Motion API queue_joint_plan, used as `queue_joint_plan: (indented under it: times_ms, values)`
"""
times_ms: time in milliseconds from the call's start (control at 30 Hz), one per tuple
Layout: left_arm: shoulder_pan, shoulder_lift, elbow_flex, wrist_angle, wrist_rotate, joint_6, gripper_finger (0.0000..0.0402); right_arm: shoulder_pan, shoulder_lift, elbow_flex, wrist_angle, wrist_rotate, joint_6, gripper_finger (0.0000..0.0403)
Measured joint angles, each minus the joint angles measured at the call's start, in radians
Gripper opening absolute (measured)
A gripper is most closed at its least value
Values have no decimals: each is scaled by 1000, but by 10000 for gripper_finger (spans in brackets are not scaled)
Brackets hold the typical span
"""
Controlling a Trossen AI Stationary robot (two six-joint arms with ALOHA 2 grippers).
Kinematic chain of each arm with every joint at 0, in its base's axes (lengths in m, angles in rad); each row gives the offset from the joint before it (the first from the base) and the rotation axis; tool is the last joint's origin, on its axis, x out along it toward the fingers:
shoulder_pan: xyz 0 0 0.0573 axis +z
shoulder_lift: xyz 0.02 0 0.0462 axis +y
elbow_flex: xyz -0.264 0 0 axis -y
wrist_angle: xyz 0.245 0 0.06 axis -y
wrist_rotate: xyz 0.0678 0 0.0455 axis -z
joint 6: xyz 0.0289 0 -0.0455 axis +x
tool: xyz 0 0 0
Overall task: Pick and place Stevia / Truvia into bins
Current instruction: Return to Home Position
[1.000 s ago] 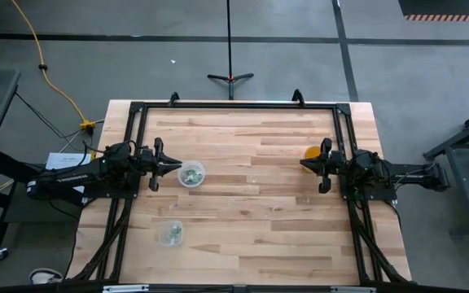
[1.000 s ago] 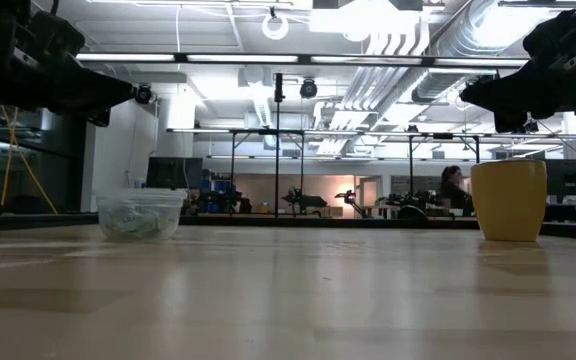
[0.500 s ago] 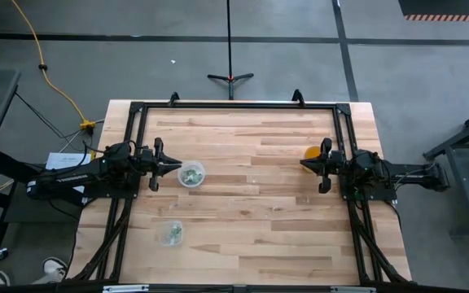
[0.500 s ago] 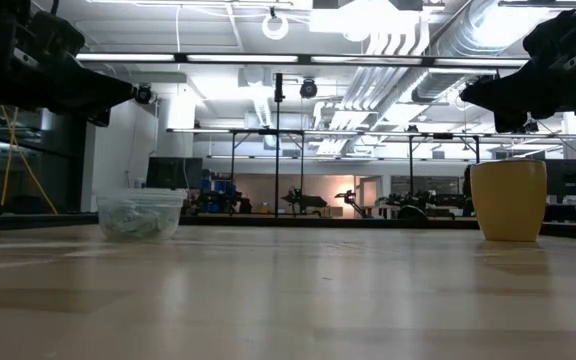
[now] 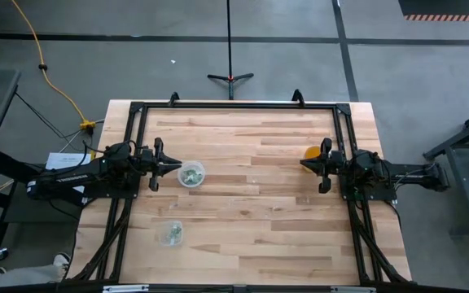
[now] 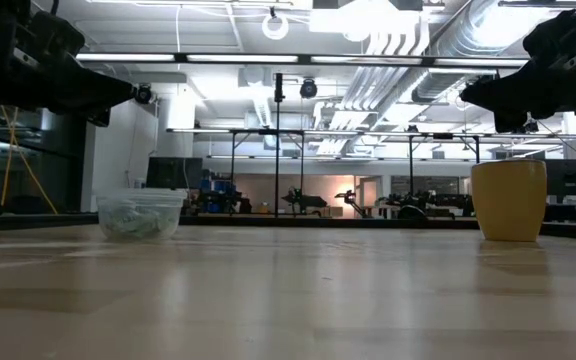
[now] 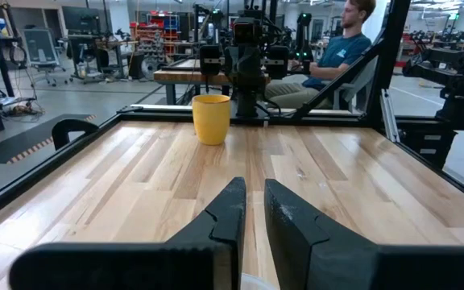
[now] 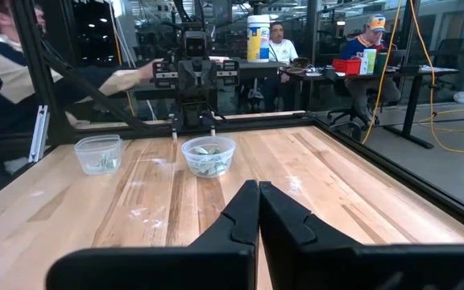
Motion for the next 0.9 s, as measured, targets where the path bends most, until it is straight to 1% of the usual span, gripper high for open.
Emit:
queue_joint_plan:
  times_ms: [167,400,900]
  values:
    - [0,0,0,0,0,0,85,0,0,0,0,0,0,7]
    - [0,0,0,0,0,0,85,0,0,0,0,0,0,1]
    - [0,0,0,0,1,0,85,0,0,0,0,0,0,4]
